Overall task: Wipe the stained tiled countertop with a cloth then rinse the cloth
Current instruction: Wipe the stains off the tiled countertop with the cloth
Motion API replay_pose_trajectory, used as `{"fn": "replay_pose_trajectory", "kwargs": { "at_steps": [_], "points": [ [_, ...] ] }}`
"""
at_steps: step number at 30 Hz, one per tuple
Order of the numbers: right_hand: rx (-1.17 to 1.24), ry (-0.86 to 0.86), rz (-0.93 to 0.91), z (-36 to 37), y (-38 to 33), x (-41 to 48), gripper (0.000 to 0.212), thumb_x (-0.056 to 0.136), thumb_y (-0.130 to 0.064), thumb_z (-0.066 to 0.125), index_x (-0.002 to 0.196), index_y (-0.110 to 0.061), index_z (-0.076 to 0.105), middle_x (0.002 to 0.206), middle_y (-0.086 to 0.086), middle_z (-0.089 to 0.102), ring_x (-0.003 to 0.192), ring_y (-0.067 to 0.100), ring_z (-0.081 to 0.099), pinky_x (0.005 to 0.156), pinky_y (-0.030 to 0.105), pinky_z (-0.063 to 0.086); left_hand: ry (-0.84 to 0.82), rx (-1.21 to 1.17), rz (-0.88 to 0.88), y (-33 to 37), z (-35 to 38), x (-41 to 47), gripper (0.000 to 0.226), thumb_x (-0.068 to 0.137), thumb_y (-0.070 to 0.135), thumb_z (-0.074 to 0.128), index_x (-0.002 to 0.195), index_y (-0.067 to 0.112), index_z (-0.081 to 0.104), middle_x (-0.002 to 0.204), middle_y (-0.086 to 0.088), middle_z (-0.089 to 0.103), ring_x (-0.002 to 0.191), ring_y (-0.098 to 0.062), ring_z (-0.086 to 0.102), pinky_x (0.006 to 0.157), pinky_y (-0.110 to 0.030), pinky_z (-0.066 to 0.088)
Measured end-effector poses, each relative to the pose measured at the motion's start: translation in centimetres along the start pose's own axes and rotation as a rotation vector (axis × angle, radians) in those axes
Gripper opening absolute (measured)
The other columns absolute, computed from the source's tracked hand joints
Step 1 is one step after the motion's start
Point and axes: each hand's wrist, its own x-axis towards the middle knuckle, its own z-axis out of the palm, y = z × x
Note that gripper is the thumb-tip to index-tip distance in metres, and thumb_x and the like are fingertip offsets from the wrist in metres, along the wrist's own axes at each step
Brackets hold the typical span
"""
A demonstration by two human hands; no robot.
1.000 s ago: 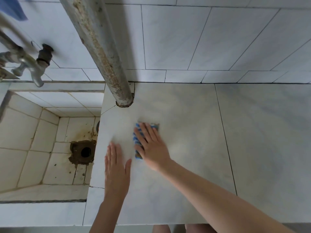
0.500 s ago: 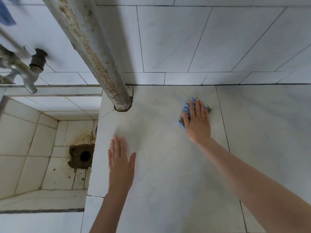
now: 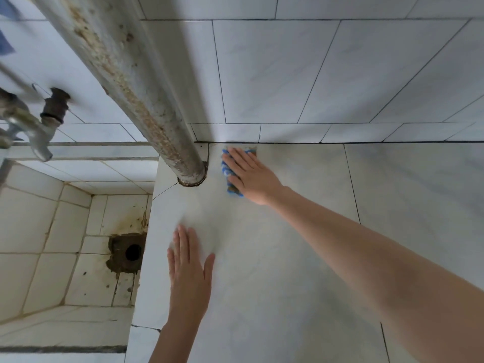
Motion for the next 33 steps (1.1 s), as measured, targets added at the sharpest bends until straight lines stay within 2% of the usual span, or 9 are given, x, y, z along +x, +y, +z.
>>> {"fn": "replay_pose_trajectory", "kwargs": {
  "at_steps": [5,12,18,21,24,25,28,31,33],
  "points": [
    [0.075,0.229,0.199,0.5,-0.8,-1.0,0.057,0.092,-0.038,0.031,0.127,-0.001,0.056,0.134,0.014,0.055,0.123,0.030,0.052,0.104,0.038,0.041,0.004,-0.025,-0.020,0.3,0.1,0.3,0.074,0.090,0.055,0.015,0.148,0.009,0.009,0.156,-0.007,0.001,0.143,-0.015,-0.008,0.116,-0.037,0.000],
    [0.211,0.113,0.058,-0.2,-2.6,1.0,0.065,0.092,-0.039,0.008,0.146,-0.011,0.030,0.155,0.009,0.024,0.144,0.027,0.018,0.118,0.036,0.010,0.001,-0.031,-0.023,1.1,0.0,1.7,0.076,0.088,0.057,0.012,0.148,0.010,0.008,0.156,-0.004,-0.003,0.142,-0.011,-0.012,0.116,-0.035,-0.002],
    [0.025,0.123,0.014,-0.6,-2.1,2.9,0.053,0.103,-0.036,0.020,0.151,-0.018,0.006,0.159,0.002,0.000,0.146,0.018,-0.003,0.113,0.026,-0.013,0.000,0.008,-0.041,1.9,0.0,2.6,0.078,0.087,0.060,0.009,0.147,0.010,0.008,0.156,-0.008,-0.004,0.141,-0.016,-0.013,0.113,-0.036,-0.006],
    [0.067,0.097,0.069,-0.8,-1.1,3.4,0.057,0.102,-0.043,0.023,0.151,-0.019,0.007,0.159,-0.001,0.003,0.146,0.014,0.003,0.116,0.028,-0.005,-0.001,0.026,-0.056,2.0,0.2,2.6,0.077,0.087,0.058,0.011,0.147,0.009,0.009,0.155,-0.009,-0.005,0.141,-0.019,-0.011,0.113,-0.038,-0.005],
    [0.163,0.162,0.185,-0.7,-1.4,2.6,0.061,0.096,-0.046,0.024,0.145,-0.012,0.033,0.153,0.007,0.029,0.141,0.020,0.030,0.117,0.036,0.017,0.002,0.037,-0.058,2.1,0.4,2.7,0.077,0.088,0.058,0.012,0.147,0.008,0.010,0.155,-0.011,-0.004,0.142,-0.021,-0.009,0.113,-0.041,-0.004],
    [0.190,0.204,0.228,-0.5,-1.5,2.0,0.063,0.094,-0.047,0.022,0.145,-0.011,0.035,0.152,0.008,0.031,0.140,0.022,0.031,0.117,0.037,0.017,0.006,0.041,-0.057,2.1,0.5,2.7,0.078,0.088,0.058,0.011,0.147,0.007,0.010,0.155,-0.011,-0.003,0.142,-0.021,-0.008,0.113,-0.041,-0.003],
    [0.223,0.174,0.388,0.6,-0.6,-0.3,0.066,0.096,-0.050,0.015,0.150,-0.013,0.014,0.158,0.005,0.012,0.146,0.020,0.009,0.118,0.033,-0.005,0.001,0.012,-0.048,2.4,0.4,2.9,0.081,0.087,0.062,0.007,0.147,0.008,0.008,0.154,-0.007,-0.008,0.141,-0.018,-0.012,0.113,-0.038,-0.005],
    [0.178,0.249,0.578,1.1,1.3,-3.3,0.075,0.089,-0.054,0.002,0.150,-0.012,0.011,0.158,0.007,0.010,0.146,0.020,0.007,0.113,0.029,-0.014,-0.001,-0.012,0.005,2.8,0.1,3.2,0.080,0.086,0.064,0.003,0.147,0.012,0.004,0.155,-0.008,-0.007,0.141,-0.017,-0.013,0.114,-0.036,-0.005],
    [0.147,0.231,0.660,1.8,2.4,-4.8,0.072,0.092,-0.054,0.008,0.150,-0.012,0.010,0.158,0.008,0.008,0.146,0.022,0.007,0.112,0.029,-0.014,-0.005,-0.026,0.018,3.4,0.1,3.5,0.080,0.086,0.065,0.001,0.147,0.015,0.006,0.155,-0.013,-0.003,0.141,-0.021,-0.012,0.114,-0.038,-0.003]
  ]
}}
